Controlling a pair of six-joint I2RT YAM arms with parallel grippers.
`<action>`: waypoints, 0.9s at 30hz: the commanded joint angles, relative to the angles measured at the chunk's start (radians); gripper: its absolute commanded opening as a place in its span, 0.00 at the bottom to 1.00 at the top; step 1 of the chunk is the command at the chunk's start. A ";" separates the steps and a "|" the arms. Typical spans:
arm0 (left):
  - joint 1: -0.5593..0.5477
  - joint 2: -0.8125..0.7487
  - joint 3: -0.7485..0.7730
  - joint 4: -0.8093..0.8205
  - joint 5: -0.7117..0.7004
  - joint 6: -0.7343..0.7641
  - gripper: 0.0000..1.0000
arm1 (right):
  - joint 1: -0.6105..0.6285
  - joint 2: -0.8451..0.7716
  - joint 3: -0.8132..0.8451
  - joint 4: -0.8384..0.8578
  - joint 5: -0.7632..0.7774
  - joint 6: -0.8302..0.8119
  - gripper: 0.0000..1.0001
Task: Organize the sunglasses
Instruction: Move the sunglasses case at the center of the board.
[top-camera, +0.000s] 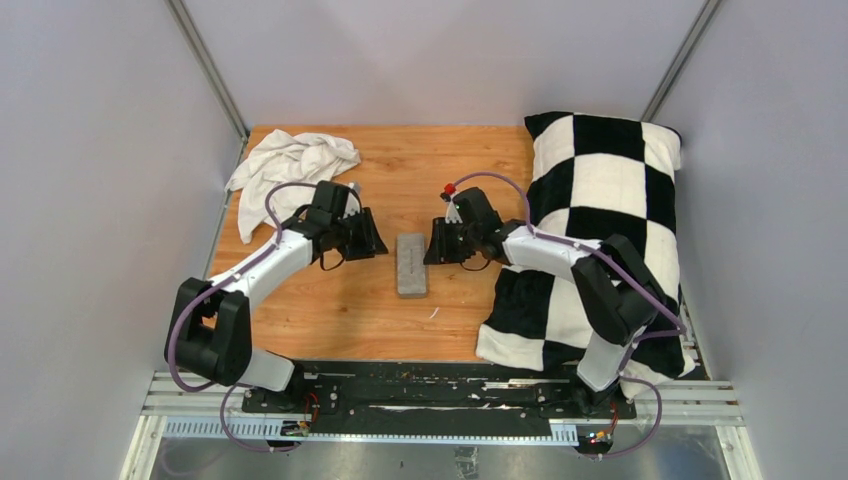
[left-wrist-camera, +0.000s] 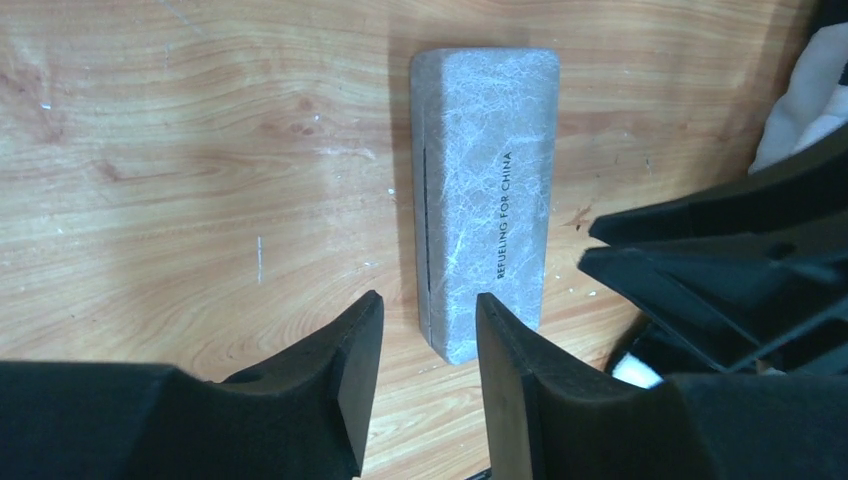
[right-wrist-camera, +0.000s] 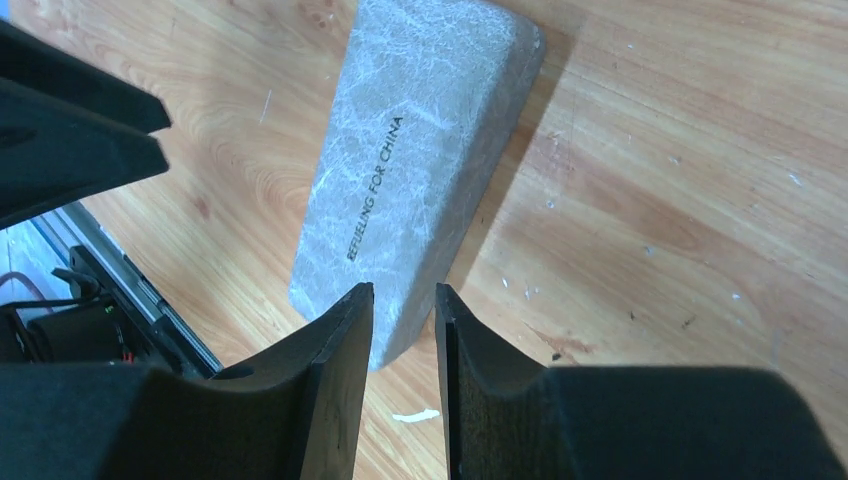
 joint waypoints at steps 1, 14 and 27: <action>-0.019 -0.017 -0.028 -0.003 -0.006 -0.010 0.49 | -0.022 -0.084 -0.043 -0.035 0.013 -0.069 0.35; -0.221 -0.009 0.054 -0.079 -0.268 -0.009 1.00 | -0.091 -0.534 -0.115 -0.324 0.521 -0.261 0.64; -0.405 0.250 0.166 -0.044 -0.463 -0.039 1.00 | -0.106 -0.637 -0.201 -0.319 0.504 -0.247 0.70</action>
